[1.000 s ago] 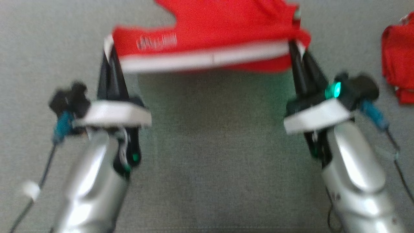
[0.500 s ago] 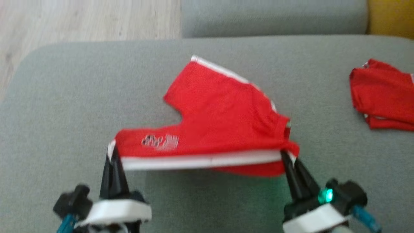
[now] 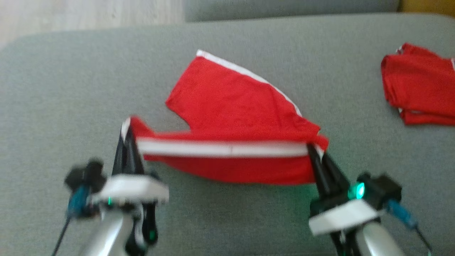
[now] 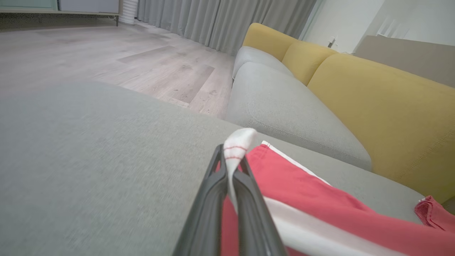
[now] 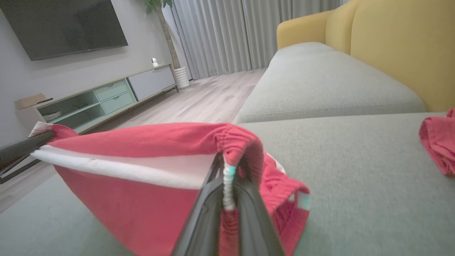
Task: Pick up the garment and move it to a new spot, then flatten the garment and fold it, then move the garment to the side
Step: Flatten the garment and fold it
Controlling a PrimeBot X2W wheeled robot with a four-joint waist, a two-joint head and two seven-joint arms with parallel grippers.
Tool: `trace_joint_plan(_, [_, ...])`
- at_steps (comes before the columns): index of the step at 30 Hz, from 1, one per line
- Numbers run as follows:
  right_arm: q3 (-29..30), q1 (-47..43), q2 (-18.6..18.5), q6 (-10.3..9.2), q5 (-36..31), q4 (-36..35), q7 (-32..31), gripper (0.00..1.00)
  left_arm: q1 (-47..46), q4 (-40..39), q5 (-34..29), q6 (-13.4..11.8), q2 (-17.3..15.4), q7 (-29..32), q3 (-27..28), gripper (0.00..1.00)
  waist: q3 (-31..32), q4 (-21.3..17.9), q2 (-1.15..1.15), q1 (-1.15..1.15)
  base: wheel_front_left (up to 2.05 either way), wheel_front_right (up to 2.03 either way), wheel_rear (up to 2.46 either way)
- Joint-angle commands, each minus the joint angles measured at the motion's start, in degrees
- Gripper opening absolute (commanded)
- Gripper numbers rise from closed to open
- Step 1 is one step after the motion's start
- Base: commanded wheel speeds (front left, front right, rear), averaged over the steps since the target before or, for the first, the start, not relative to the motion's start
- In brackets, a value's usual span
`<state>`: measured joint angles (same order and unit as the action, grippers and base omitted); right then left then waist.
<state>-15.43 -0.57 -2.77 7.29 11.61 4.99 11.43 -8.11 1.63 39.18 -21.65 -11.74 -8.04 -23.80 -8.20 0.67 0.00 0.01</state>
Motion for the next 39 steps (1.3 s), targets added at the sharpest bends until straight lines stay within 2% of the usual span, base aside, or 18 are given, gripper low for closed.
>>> trace_joint_plan(1, [-0.70,4.09,-0.11,0.20,0.42,-0.74,0.83,0.00,-5.43,-0.08,-0.84,0.32,-0.16,0.36,2.02,0.00,-2.78,-0.95,0.00,-0.01,0.00,0.00,0.00])
trace_joint_plan(13, [-2.81,22.78,-0.11,0.20,4.56,14.26,2.92,0.00,-33.78,22.26,-5.46,3.68,1.33,4.58,-0.88,0.00,-13.24,-7.10,0.00,-0.01,0.00,0.00,0.00])
trace_joint_plan(19, [-5.30,29.47,-0.11,0.20,7.05,19.59,3.49,0.00,-41.67,32.69,-6.48,4.54,2.91,4.95,-1.91,0.00,-16.34,-9.96,0.00,-0.01,0.00,0.00,0.00])
trace_joint_plan(25, [-6.57,33.31,-0.11,0.20,8.75,20.96,3.54,0.00,-45.78,39.28,-6.71,4.97,3.21,3.59,-1.67,0.00,-18.14,-11.60,0.00,-0.01,0.00,0.00,0.00])
trace_joint_plan(27, [-6.74,34.06,-0.11,0.20,9.11,21.34,3.55,0.00,-46.89,41.31,-6.89,5.22,3.35,2.61,-1.72,0.44,-18.39,-11.76,0.00,-0.01,0.00,0.00,0.00])
trace_joint_plan(28, [-6.71,34.32,-0.11,0.20,9.21,21.50,3.55,0.19,-47.34,42.14,-6.86,5.42,3.50,2.09,-1.70,0.83,-18.47,-11.78,0.00,-0.01,0.00,0.00,0.00])
trace_joint_plan(29, [-6.45,34.52,-0.11,0.20,9.29,21.61,3.55,0.44,-47.73,42.79,-6.73,5.72,3.76,1.51,-1.66,1.00,-18.50,-11.73,0.00,-0.01,0.00,0.00,0.00])
trace_joint_plan(30, [-6.24,34.63,-0.11,0.20,9.35,21.69,3.55,0.75,-48.06,43.36,-6.56,6.05,4.06,1.01,-1.63,1.00,-18.47,-11.63,0.00,-0.01,0.00,0.00,0.00])
trace_joint_plan(31, [-5.64,34.63,-0.11,0.20,9.43,21.59,3.56,1.00,-48.31,43.86,-6.32,6.51,4.39,0.54,-1.62,1.00,-18.32,-11.47,0.00,-0.01,0.00,0.00,0.00])
trace_joint_plan(39, [-2.30,31.42,-0.11,0.20,8.39,21.20,3.56,1.00,-47.94,45.57,-4.82,10.35,6.43,-3.27,-2.36,1.00,-14.50,-8.72,0.00,-0.01,0.00,0.00,0.00])
